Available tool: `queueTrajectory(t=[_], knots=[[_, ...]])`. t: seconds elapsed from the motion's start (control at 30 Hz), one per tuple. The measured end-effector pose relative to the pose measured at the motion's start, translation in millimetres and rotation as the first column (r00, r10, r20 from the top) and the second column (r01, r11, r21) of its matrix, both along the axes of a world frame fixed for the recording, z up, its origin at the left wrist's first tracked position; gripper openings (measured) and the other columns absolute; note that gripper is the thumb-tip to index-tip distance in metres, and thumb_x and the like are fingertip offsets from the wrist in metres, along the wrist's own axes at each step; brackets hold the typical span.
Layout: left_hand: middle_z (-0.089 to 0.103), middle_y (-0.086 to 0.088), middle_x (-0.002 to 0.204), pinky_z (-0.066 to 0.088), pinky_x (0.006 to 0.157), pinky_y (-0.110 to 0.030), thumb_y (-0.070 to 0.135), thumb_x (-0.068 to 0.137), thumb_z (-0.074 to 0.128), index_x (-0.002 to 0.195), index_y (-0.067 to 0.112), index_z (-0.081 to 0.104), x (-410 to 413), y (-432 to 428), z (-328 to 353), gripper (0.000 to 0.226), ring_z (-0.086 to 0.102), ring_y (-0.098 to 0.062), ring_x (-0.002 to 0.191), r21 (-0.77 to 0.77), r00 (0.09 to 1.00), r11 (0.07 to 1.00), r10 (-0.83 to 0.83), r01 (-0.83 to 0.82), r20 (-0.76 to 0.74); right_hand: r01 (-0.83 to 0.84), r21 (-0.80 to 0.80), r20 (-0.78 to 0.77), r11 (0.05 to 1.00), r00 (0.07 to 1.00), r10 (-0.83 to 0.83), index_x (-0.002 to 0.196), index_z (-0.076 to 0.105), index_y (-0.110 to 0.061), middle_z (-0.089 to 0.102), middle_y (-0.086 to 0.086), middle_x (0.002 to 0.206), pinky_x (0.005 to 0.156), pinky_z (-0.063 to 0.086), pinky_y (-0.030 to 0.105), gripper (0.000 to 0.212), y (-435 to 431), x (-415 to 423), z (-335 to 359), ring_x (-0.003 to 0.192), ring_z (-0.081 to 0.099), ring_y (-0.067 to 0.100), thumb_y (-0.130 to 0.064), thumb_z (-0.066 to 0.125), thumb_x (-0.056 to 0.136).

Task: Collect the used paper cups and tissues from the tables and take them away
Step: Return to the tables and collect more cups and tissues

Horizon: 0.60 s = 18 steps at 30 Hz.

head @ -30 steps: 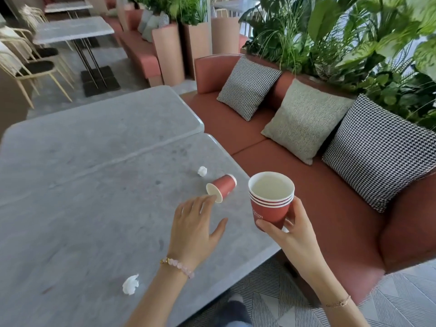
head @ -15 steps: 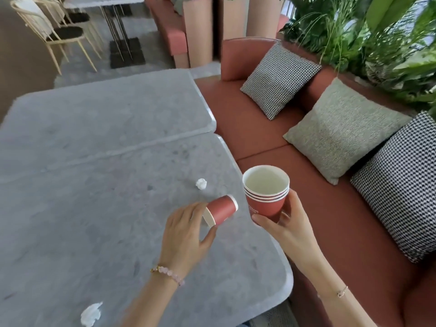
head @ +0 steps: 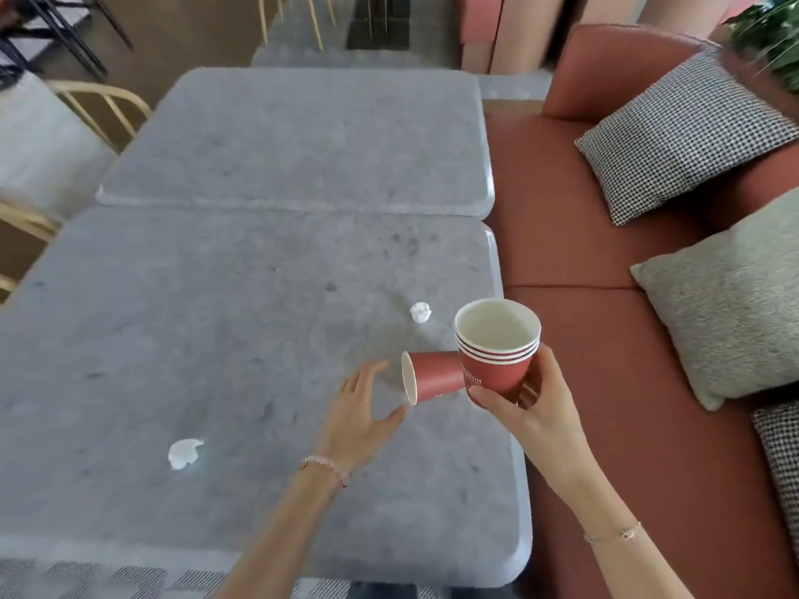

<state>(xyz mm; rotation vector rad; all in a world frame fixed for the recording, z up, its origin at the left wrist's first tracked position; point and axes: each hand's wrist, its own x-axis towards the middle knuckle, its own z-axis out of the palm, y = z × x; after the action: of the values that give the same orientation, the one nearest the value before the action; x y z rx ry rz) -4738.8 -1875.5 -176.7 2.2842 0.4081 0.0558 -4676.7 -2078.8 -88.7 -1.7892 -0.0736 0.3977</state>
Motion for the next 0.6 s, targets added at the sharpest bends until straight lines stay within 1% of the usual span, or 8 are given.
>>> queueTrajectory(t=[0.07, 0.1, 0.17, 0.27, 0.37, 0.47, 0.53, 0.6], knots=[[0.035, 0.019, 0.130, 0.020, 0.097, -0.013, 0.042, 0.073, 0.071, 0.137, 0.022, 0.036, 2.5, -5.8, -6.9, 0.076, 0.033, -0.008, 0.128, -0.102, 0.998, 0.993, 0.055, -0.059, -0.041, -0.033, -0.008, -0.014, 0.999, 0.999, 0.033, 0.125, 0.049, -0.029, 0.066, -0.013, 0.112, 0.092, 0.052, 0.031, 0.068, -4.8, 5.0, -0.1, 0.104, 0.063, 0.005, -0.015, 0.083, 0.068], [0.032, 0.019, 0.133, 0.019, 0.099, -0.014, 0.036, 0.073, 0.076, 0.140, 0.023, 0.032, 5.3, -8.7, -9.5, 0.082, 0.029, -0.005, 0.129, -0.142, 0.996, 0.987, 0.067, -0.074, -0.057, -0.041, -0.014, -0.017, 0.999, 0.999, 0.041, 0.125, 0.049, -0.029, 0.066, -0.013, 0.113, 0.093, 0.052, 0.032, 0.068, -6.8, 7.6, -0.6, 0.105, 0.063, 0.005, -0.015, 0.083, 0.068], [0.027, 0.015, 0.138, 0.018, 0.101, -0.015, 0.031, 0.070, 0.080, 0.144, 0.024, 0.023, 14.0, -11.6, -12.8, 0.094, 0.024, -0.003, 0.130, -0.173, 0.994, 0.982, 0.057, -0.072, -0.093, -0.054, -0.026, -0.025, 0.998, 0.998, 0.053, 0.126, 0.048, -0.030, 0.065, -0.013, 0.113, 0.093, 0.052, 0.033, 0.069, -9.3, 12.1, -1.9, 0.105, 0.063, 0.005, -0.013, 0.083, 0.069], [0.024, 0.006, 0.148, 0.015, 0.103, -0.017, 0.027, 0.067, 0.081, 0.147, 0.023, 0.016, 25.3, -12.9, -20.7, 0.103, 0.020, -0.010, 0.137, -0.160, 0.993, 0.987, 0.002, -0.021, -0.115, -0.066, -0.044, -0.032, 0.997, 0.997, 0.064, 0.127, 0.048, -0.029, 0.065, -0.013, 0.113, 0.093, 0.052, 0.033, 0.069, -11.9, 16.4, -5.1, 0.105, 0.063, 0.006, -0.011, 0.082, 0.069], [0.026, 0.007, 0.148, 0.015, 0.103, -0.016, 0.025, 0.065, 0.081, 0.146, 0.023, 0.017, 30.6, -11.3, -27.1, 0.103, 0.019, -0.010, 0.137, -0.133, 0.991, 0.991, -0.036, 0.019, -0.127, -0.059, -0.054, -0.040, 0.997, 0.998, 0.056, 0.126, 0.049, -0.028, 0.066, -0.012, 0.113, 0.092, 0.052, 0.032, 0.069, -12.2, 19.0, -7.5, 0.104, 0.063, 0.004, -0.010, 0.082, 0.069], [0.030, 0.007, 0.145, 0.015, 0.102, -0.014, 0.022, 0.067, 0.078, 0.145, 0.021, 0.022, 33.7, -7.5, -32.1, 0.096, 0.022, -0.011, 0.135, -0.123, 0.990, 0.992, -0.053, 0.038, -0.128, -0.056, -0.064, -0.052, 0.996, 0.997, 0.053, 0.127, 0.048, -0.028, 0.066, -0.012, 0.113, 0.092, 0.052, 0.032, 0.070, -11.0, 22.2, -10.9, 0.104, 0.063, 0.004, -0.010, 0.082, 0.069], [0.035, 0.009, 0.141, 0.015, 0.100, -0.013, 0.022, 0.067, 0.078, 0.142, 0.020, 0.028, 35.5, -5.0, -36.4, 0.090, 0.027, -0.012, 0.134, -0.101, 0.992, 0.994, -0.054, 0.042, -0.112, -0.060, -0.071, -0.056, 0.996, 0.997, 0.056, 0.127, 0.048, -0.028, 0.065, -0.013, 0.113, 0.091, 0.052, 0.031, 0.070, -9.0, 24.2, -13.4, 0.103, 0.063, 0.004, -0.010, 0.082, 0.069], [0.036, 0.015, 0.132, 0.016, 0.098, -0.011, 0.024, 0.066, 0.079, 0.139, 0.021, 0.033, 36.0, -4.0, -38.8, 0.086, 0.031, -0.011, 0.131, -0.089, 0.994, 0.995, -0.048, 0.039, -0.094, -0.066, -0.075, -0.057, 0.995, 0.996, 0.062, 0.126, 0.049, -0.028, 0.065, -0.013, 0.114, 0.090, 0.051, 0.029, 0.069, -6.8, 26.0, -15.1, 0.104, 0.063, 0.004, -0.010, 0.082, 0.069]])
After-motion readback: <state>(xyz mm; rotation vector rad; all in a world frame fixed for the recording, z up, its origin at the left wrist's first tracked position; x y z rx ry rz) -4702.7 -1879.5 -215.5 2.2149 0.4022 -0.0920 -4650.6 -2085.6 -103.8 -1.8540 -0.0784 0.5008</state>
